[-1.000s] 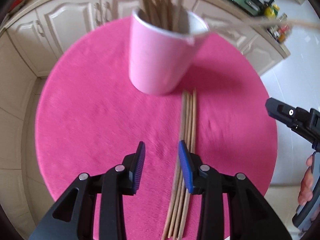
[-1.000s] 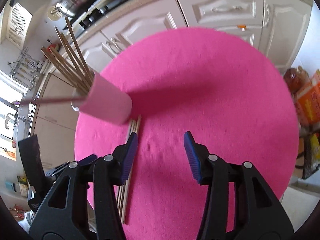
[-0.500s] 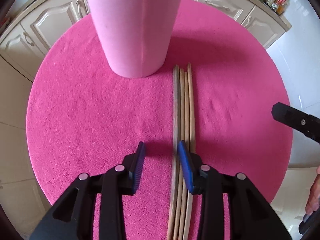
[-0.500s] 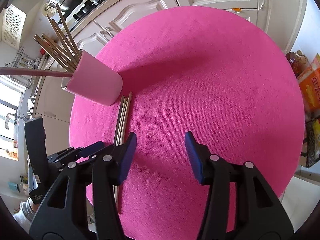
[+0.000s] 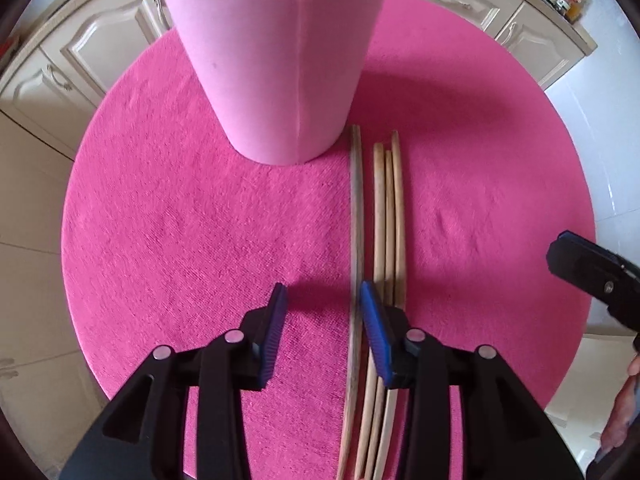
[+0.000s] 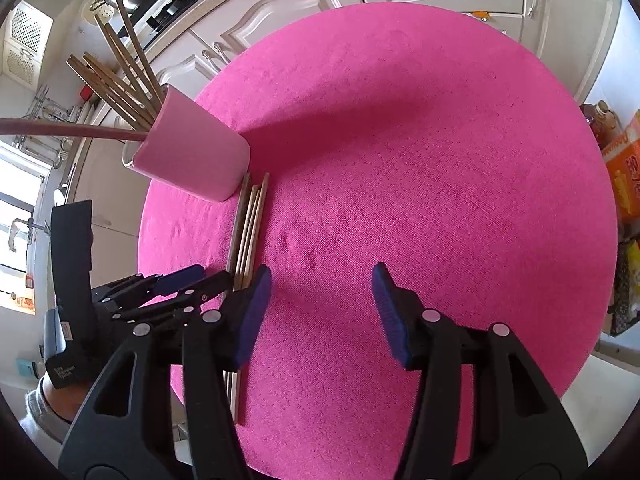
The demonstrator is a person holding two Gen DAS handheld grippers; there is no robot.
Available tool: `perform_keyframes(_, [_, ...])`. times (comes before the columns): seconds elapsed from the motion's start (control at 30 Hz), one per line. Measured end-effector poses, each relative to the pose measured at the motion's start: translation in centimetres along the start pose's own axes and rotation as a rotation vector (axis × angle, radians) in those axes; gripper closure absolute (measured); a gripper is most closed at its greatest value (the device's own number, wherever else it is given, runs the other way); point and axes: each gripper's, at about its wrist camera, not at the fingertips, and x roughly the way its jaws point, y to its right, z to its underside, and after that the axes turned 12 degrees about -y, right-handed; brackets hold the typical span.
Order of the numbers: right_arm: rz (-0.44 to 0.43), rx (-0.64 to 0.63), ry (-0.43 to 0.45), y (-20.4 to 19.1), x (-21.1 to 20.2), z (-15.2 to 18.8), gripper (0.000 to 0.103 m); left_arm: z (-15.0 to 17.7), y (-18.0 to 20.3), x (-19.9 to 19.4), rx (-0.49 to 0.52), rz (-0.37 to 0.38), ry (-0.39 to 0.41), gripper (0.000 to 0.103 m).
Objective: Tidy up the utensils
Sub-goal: 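Lower both tools toward the last chopsticks beside the cup, then close the right tool on a chopstick while the left tool grasps another chopstick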
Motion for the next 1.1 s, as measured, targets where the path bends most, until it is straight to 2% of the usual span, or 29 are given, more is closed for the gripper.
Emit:
perform_keyframes(0.03, [0.001, 0.002, -0.002, 0.0, 0.1, 0.0, 0.051, -0.2, 0.2, 0.3, 0.005, -0.004, -0.017, 0.064])
perform_keyframes(0.13, [0.009, 0.007, -0.014, -0.2, 0.5, 0.0, 0.051, -0.4, 1.8, 0.7, 0.071, -0.111, -0.016, 0.064])
perform_keyframes(0.17, [0.014, 0.004, -0.016, -0.3, 0.6, 0.0, 0.051, -0.4, 1.9, 0.7, 0.072, -0.111, -0.011, 0.066])
perform_keyframes(0.23, [0.023, -0.004, -0.02, -0.8, 0.7, 0.0, 0.051, -0.1, 1.3, 0.5, 0.052, -0.086, -0.004, 0.076])
perform_keyframes(0.27, [0.03, -0.007, -0.02, -1.0, 0.8, 0.0, 0.051, 0.2, 0.8, 0.3, 0.044, -0.077, -0.002, 0.087])
perform_keyframes(0.3, [0.039, -0.011, -0.02, -1.2, 0.9, 0.0, 0.051, 0.5, 0.4, 0.3, 0.036, -0.07, -0.004, 0.093])
perform_keyframes(0.33, [0.052, -0.022, -0.023, -1.6, 1.1, 0.0, 0.051, 1.0, -0.4, 0.2, 0.017, -0.051, -0.007, 0.095])
perform_keyframes(0.43, [0.062, -0.039, -0.035, -2.7, 1.9, 0.1, 0.053, 2.6, -2.4, 0.2, -0.01, -0.02, -0.014, 0.095])
perform_keyframes(0.47, [0.055, -0.048, -0.044, -3.2, 2.3, 0.1, 0.064, 3.2, -2.9, 0.2, -0.013, -0.019, -0.017, 0.096])
perform_keyframes(0.5, [0.049, -0.06, -0.06, -3.8, 2.9, 0.2, 0.071, 3.7, -3.6, 0.1, -0.022, -0.009, -0.021, 0.096])
perform_keyframes(0.73, [0.075, -0.072, -0.1, -6.3, 5.3, 0.4, 0.084, 4.5, -6.7, -0.1, -0.058, 0.048, -0.04, 0.096])
perform_keyframes(0.97, [0.124, -0.052, -0.119, -7.5, 6.7, 0.1, 0.087, 4.5, -9.8, -0.5, -0.052, 0.077, -0.069, 0.096])
perform_keyframes(1.1, [0.167, -0.042, -0.121, -8.3, 7.4, 0.0, 0.087, 3.6, -10.3, -0.4, -0.045, 0.082, -0.086, 0.093])
